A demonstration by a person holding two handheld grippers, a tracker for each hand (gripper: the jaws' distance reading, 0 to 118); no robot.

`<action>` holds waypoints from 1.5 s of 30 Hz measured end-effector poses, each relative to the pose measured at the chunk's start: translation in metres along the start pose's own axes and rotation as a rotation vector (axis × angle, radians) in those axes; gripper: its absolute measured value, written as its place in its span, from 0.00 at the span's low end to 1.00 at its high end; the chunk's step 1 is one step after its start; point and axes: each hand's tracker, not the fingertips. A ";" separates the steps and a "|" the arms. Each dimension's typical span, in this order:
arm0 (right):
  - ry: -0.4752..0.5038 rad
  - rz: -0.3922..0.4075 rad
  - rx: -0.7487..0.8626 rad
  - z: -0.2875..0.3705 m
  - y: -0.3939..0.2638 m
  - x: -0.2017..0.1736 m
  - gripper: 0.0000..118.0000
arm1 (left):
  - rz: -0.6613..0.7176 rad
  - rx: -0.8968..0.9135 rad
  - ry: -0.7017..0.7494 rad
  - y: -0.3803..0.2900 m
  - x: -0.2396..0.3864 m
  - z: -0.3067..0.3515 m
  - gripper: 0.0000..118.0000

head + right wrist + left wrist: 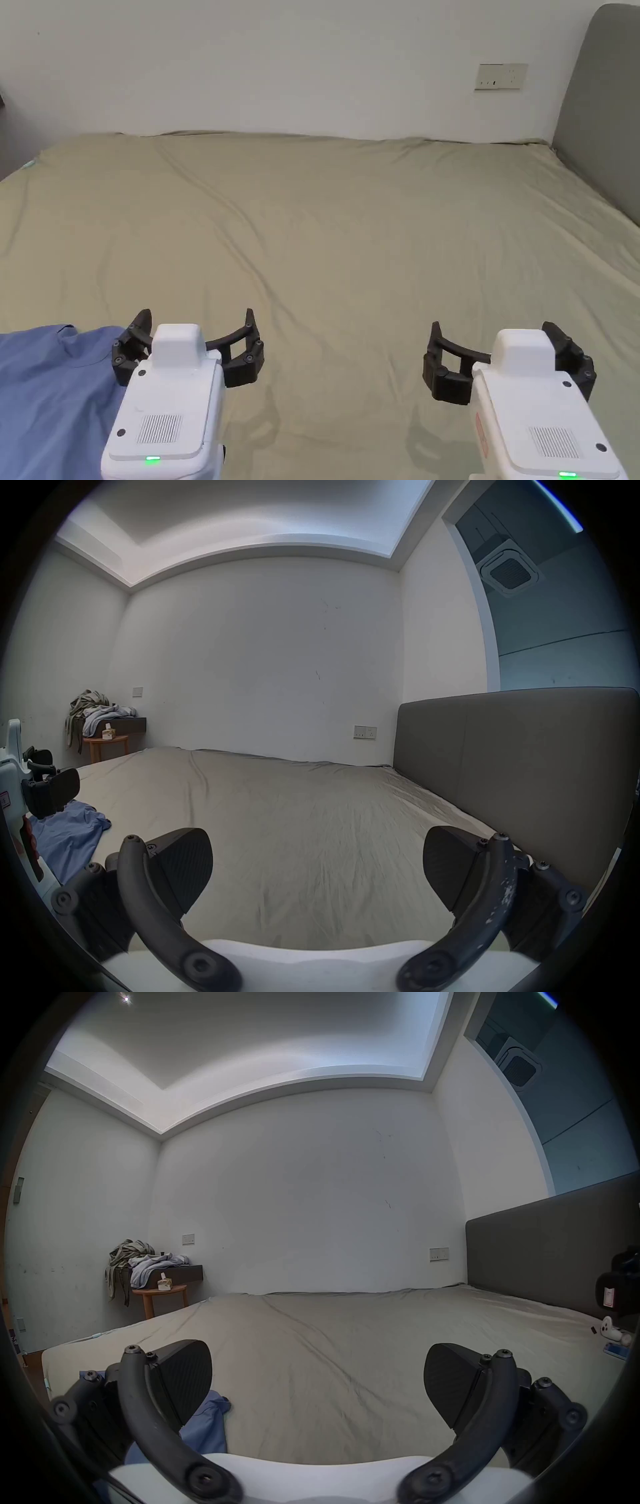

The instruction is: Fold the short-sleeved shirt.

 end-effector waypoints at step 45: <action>-0.022 0.031 0.052 0.008 0.020 -0.002 1.00 | -0.133 0.006 -0.005 0.019 0.022 -0.005 1.00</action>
